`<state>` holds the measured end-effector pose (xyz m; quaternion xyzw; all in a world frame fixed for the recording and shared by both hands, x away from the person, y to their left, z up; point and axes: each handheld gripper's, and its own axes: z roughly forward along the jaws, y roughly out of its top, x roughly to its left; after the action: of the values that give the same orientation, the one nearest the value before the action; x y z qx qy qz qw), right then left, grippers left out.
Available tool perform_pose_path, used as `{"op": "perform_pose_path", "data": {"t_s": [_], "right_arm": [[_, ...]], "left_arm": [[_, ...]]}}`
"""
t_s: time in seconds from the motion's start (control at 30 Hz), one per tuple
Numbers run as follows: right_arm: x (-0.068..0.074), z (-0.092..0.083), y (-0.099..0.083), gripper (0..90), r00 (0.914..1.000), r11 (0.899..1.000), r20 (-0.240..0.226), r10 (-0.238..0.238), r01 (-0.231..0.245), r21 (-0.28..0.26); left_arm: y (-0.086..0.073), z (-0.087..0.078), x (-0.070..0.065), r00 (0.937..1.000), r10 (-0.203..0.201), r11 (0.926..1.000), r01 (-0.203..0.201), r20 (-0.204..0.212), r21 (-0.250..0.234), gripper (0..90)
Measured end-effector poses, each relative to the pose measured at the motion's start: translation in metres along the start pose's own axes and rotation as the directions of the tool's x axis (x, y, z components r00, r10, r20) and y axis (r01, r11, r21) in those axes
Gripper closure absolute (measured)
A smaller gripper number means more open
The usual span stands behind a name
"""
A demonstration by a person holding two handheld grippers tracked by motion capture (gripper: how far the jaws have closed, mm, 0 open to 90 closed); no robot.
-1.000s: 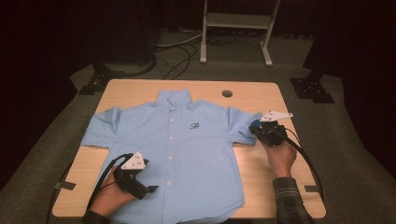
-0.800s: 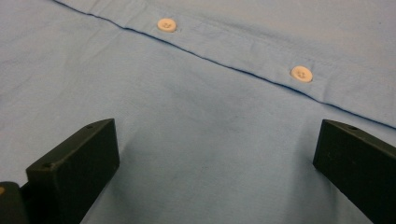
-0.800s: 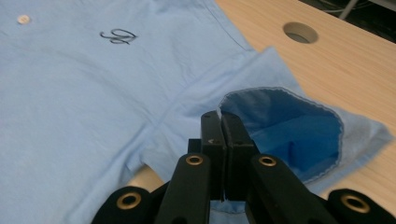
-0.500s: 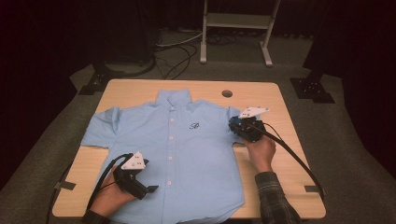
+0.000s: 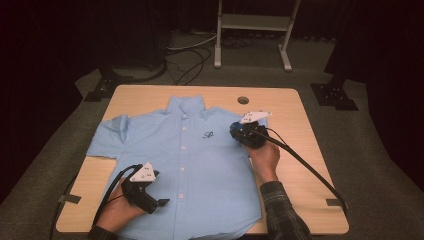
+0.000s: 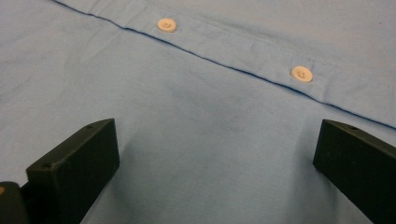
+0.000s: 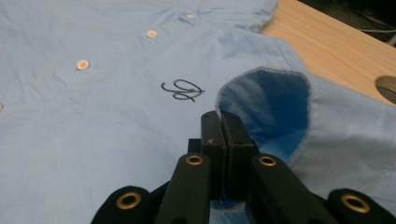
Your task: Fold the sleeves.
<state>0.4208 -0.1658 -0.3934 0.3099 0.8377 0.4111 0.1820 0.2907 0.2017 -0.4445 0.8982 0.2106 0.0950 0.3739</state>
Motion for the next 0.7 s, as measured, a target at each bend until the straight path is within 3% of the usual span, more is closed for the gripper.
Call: {"op": "perform_pose_path", "data": {"t_s": [0.4, 0.7], "right_arm": [[0.015, 0.025, 0.021, 89.3, 0.9981, 1.000, -0.061, 0.007, -0.008, -0.020], [0.039, 0.044, 0.048, 89.3, 0.9931, 0.999, -0.107, -0.048, 0.045, -0.027]], "left_arm": [[0.000, 0.000, 0.000, 1.0000, 0.000, 1.0000, 0.000, 0.000, 0.000, 0.0], [0.000, 0.000, 0.000, 1.0000, 0.000, 1.0000, 0.000, 0.001, 0.002, 0.0]]}}
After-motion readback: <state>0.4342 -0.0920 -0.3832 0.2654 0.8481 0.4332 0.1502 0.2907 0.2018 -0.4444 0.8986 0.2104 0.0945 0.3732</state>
